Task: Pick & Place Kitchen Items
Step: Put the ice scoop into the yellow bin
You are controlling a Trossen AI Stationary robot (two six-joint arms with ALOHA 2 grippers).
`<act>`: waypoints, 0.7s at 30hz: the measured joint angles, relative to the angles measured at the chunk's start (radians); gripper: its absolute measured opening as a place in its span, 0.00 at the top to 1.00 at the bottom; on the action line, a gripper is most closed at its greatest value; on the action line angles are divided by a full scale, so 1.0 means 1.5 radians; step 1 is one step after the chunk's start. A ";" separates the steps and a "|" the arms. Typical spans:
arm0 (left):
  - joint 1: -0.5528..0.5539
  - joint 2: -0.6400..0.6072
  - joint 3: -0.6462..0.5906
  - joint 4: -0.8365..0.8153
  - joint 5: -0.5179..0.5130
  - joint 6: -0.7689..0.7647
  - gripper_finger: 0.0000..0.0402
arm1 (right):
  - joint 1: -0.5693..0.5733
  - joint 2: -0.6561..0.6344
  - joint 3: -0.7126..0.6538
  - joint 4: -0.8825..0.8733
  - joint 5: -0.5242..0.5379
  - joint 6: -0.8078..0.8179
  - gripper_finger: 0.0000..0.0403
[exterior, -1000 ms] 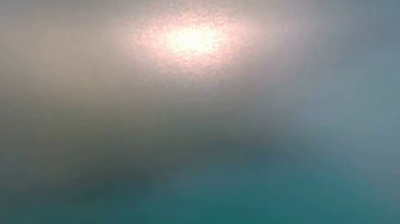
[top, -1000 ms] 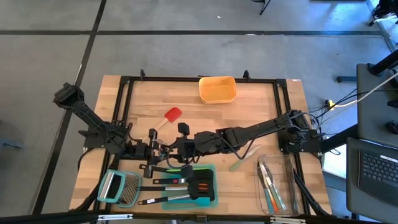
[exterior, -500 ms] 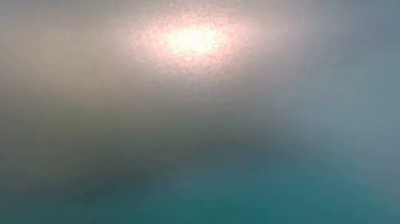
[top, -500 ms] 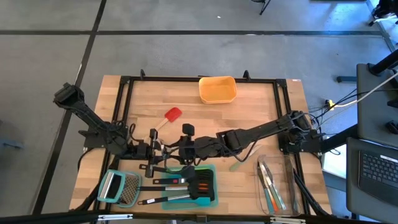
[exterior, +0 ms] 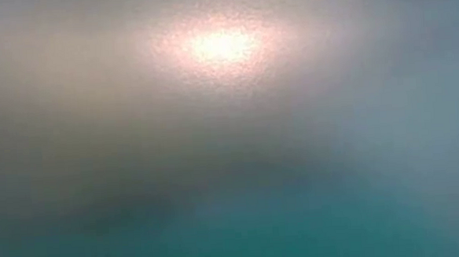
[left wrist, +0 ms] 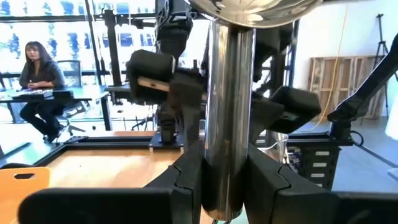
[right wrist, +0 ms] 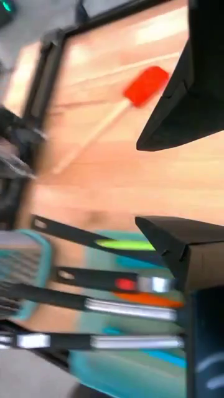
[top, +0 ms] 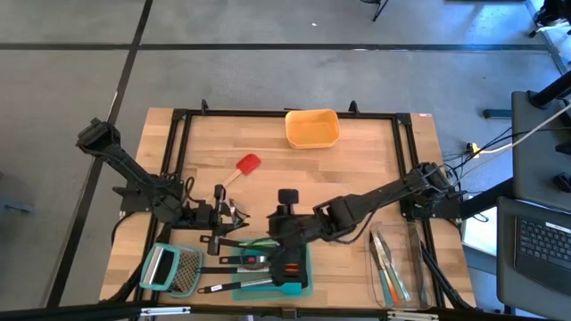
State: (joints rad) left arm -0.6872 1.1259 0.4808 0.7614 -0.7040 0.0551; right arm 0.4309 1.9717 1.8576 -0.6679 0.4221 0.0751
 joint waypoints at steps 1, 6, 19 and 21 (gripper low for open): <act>0.000 0.000 0.000 0.000 0.000 0.000 0.83 | 0.004 0.000 0.000 -0.020 0.000 0.004 0.55; 0.000 0.000 0.000 0.000 0.000 0.000 0.83 | 0.025 0.000 0.001 -0.085 -0.004 0.010 0.55; 0.000 -0.011 -0.001 -0.003 0.005 0.007 0.83 | 0.046 0.000 0.002 -0.340 0.071 0.207 0.55; 0.000 -0.011 -0.002 -0.004 0.010 0.007 0.83 | 0.045 0.000 0.002 -0.396 0.099 0.262 0.55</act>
State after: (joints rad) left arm -0.6872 1.1095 0.4786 0.7553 -0.6884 0.0658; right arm 0.4984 1.9720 1.8603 -1.2615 0.5708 0.4684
